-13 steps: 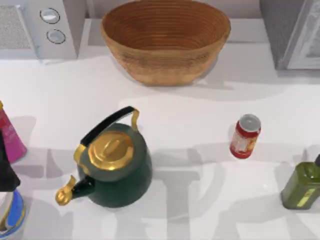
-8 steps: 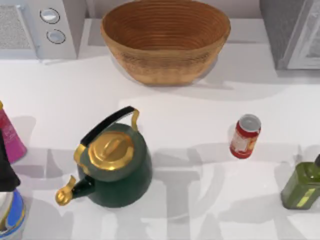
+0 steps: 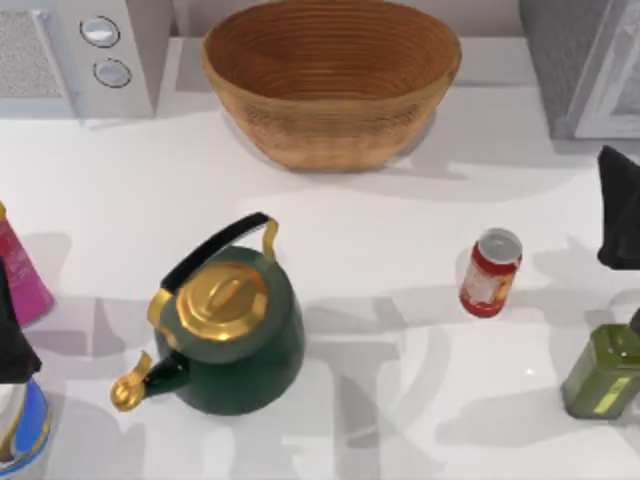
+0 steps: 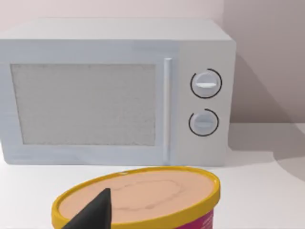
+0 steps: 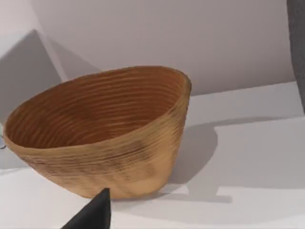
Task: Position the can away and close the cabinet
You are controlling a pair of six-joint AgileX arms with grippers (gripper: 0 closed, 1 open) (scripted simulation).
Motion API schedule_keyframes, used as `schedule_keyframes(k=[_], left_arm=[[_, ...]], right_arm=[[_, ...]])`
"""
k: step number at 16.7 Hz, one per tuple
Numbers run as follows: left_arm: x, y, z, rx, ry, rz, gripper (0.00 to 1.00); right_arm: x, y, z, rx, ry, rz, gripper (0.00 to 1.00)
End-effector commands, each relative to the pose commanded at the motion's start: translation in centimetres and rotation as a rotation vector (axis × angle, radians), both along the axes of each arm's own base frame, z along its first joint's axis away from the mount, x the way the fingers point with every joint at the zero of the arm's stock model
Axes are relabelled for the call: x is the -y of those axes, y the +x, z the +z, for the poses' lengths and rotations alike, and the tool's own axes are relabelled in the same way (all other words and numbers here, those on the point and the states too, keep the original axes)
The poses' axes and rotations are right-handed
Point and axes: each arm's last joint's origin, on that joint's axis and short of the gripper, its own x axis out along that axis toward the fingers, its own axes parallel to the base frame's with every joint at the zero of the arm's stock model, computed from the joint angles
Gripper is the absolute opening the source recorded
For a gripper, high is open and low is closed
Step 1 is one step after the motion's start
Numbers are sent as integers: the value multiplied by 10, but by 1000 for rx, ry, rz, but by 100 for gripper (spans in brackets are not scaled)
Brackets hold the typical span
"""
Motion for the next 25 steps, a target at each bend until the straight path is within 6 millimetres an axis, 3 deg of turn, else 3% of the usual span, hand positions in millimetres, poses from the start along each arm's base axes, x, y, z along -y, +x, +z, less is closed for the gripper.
schedule_keyframes(k=[3, 6, 8, 12, 18, 21, 25], left_arm=[[0, 0, 0, 0, 0, 0, 100], [0, 0, 0, 0, 0, 0, 100], [0, 0, 0, 0, 0, 0, 100], [0, 0, 0, 0, 0, 0, 100], [0, 0, 0, 0, 0, 0, 100], [0, 0, 0, 0, 0, 0, 100], [0, 0, 0, 0, 0, 0, 100]], right_arm=[[-50, 35, -9, -177, -38, 12, 100], [-88, 61, -43, -334, -133, -18, 100], [-100, 71, -71, -420, -205, -50, 100], [-100, 76, -112, -542, -328, -103, 100], [-100, 76, -115, -551, -339, -103, 100], [-104, 95, -118, -549, -341, -105, 100], [-107, 120, -137, -554, -341, -107, 100]])
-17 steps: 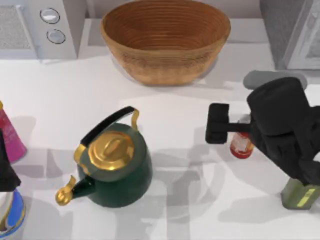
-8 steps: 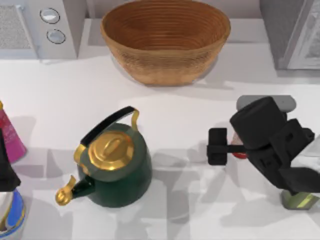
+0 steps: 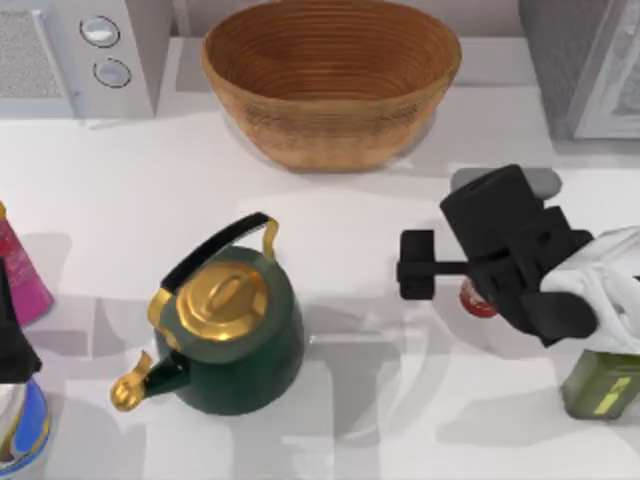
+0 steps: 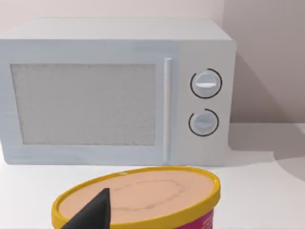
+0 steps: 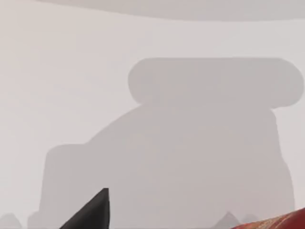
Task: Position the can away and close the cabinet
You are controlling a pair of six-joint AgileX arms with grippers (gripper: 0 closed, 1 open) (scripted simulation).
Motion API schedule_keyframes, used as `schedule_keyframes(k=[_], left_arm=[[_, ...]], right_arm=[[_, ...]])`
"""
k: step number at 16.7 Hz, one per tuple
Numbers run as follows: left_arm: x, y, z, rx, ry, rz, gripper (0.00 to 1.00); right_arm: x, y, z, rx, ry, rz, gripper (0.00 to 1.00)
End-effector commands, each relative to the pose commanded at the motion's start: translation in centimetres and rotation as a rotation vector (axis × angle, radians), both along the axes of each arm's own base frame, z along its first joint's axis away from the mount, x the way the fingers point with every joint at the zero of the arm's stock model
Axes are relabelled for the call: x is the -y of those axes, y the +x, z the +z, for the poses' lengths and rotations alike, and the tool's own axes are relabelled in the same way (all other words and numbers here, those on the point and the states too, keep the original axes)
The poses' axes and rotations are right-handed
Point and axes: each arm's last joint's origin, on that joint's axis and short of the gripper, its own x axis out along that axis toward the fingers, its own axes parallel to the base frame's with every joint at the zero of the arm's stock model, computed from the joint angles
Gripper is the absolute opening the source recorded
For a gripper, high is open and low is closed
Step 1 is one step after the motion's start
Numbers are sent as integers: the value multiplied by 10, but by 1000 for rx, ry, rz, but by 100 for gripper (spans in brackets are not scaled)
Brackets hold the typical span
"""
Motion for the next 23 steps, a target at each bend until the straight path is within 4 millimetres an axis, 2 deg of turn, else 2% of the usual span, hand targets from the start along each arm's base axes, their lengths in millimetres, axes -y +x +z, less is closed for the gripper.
schedule_keyframes(k=[2, 5, 10, 23], left_arm=[[0, 0, 0, 0, 0, 0, 100], [0, 0, 0, 0, 0, 0, 100], [0, 0, 0, 0, 0, 0, 100], [0, 0, 0, 0, 0, 0, 100]], right_arm=[[2, 4, -10, -2, -1, 0, 100], [7, 0, -20, -1, -1, 0, 100], [9, -3, -22, 0, 0, 0, 100], [9, -3, -22, 0, 0, 0, 2]])
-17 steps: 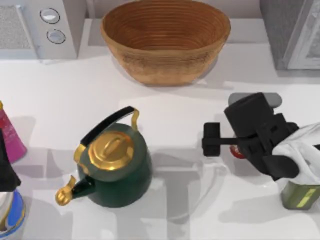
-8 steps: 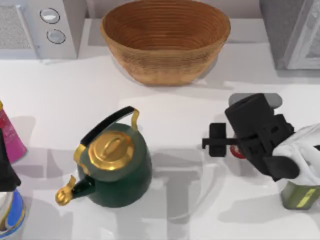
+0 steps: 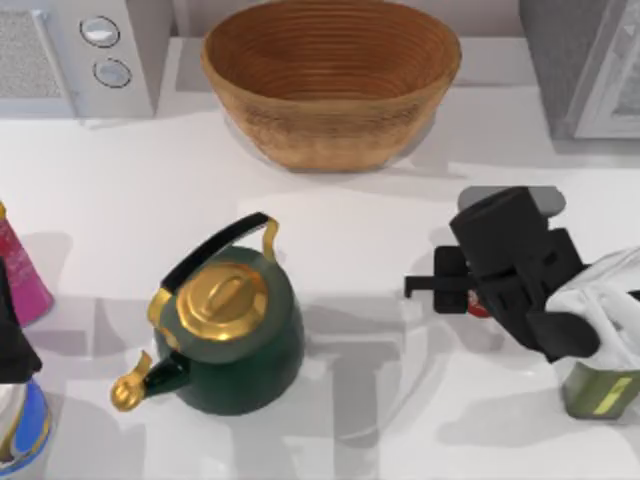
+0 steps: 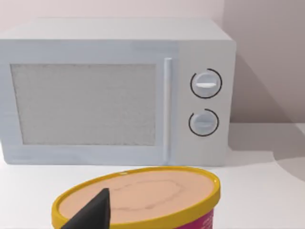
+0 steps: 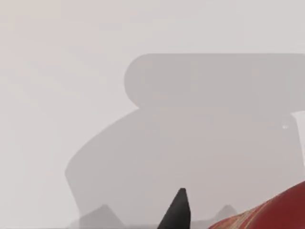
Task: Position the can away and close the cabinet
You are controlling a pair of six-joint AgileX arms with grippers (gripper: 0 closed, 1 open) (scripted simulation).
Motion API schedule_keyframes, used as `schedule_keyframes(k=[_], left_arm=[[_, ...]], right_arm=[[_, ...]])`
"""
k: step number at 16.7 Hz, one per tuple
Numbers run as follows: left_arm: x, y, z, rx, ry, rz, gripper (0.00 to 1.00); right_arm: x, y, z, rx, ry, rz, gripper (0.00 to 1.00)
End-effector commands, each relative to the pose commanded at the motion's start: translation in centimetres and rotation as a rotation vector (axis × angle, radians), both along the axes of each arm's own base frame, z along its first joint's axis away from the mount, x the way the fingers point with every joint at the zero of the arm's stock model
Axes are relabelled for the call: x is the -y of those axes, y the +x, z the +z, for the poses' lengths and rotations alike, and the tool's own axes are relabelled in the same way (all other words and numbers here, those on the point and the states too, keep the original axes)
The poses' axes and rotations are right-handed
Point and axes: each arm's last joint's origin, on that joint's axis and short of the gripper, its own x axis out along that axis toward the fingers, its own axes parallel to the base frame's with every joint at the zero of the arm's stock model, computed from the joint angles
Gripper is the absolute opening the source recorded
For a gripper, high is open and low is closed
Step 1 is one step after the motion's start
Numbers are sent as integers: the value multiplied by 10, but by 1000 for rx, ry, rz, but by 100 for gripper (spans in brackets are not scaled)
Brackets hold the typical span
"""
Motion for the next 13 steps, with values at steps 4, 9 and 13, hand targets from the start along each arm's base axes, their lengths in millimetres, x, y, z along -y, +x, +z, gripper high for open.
schedule_keyframes(k=[4, 9, 13], left_arm=[[0, 0, 0, 0, 0, 0, 100], [0, 0, 0, 0, 0, 0, 100], [0, 0, 0, 0, 0, 0, 100]], right_arm=[[0, 0, 0, 0, 0, 0, 0], [0, 0, 0, 0, 1, 0, 0], [-6, 5, 19, 11, 9, 5, 0]])
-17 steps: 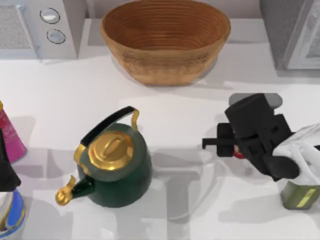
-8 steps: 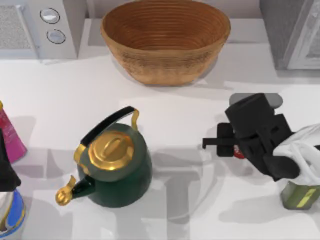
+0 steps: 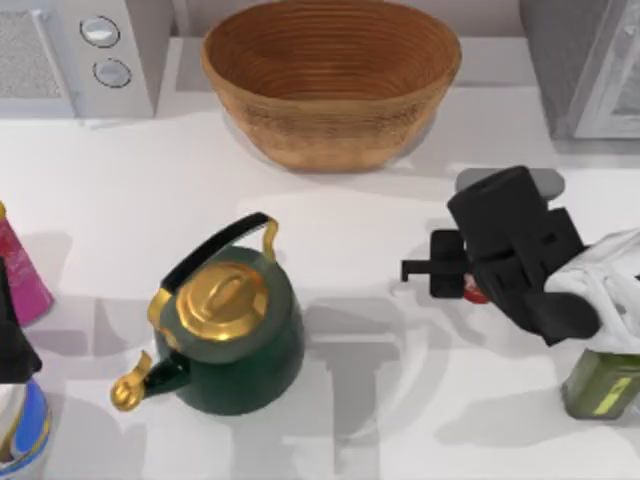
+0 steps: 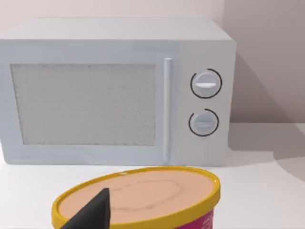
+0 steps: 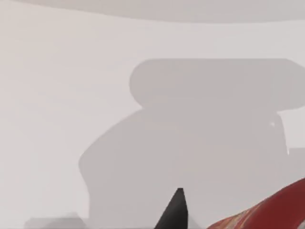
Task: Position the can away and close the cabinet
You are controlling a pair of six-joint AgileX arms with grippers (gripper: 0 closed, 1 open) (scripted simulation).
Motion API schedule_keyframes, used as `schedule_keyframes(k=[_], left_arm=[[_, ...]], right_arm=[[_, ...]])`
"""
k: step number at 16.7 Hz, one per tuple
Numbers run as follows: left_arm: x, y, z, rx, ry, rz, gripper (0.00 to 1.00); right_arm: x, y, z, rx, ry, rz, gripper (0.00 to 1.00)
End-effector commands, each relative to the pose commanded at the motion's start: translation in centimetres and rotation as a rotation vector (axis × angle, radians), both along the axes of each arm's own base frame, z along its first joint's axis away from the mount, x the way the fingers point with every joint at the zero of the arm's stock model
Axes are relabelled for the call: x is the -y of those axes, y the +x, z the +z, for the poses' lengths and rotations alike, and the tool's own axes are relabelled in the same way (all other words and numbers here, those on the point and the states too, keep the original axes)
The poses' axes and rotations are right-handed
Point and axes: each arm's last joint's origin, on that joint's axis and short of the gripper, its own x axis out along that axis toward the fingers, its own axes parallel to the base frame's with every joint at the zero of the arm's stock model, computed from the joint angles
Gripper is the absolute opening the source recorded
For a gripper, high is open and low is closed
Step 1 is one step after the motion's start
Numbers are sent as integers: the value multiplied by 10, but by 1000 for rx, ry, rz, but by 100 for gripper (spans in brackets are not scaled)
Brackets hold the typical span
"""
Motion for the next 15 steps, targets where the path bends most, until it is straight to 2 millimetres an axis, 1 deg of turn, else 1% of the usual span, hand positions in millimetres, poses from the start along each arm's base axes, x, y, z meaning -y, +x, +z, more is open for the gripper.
schedule_keyframes(k=[2, 5, 7, 10, 11, 12, 15], left_arm=[[0, 0, 0, 0, 0, 0, 100], [0, 0, 0, 0, 0, 0, 100], [0, 0, 0, 0, 0, 0, 100], [0, 0, 0, 0, 0, 0, 100], [0, 0, 0, 0, 0, 0, 100], [0, 0, 0, 0, 0, 0, 100], [0, 0, 0, 0, 0, 0, 100]], right_arm=[[-4, 2, 18, -9, -9, 8, 0], [-4, 2, 51, -55, -43, 13, 0], [-1, 0, 78, -65, -50, 11, 0], [3, -4, 120, -27, -22, 1, 0], [5, -4, 128, -15, -13, -3, 0], [5, -5, 132, -11, -9, -5, 0], [4, -5, 130, -13, -9, -1, 0]])
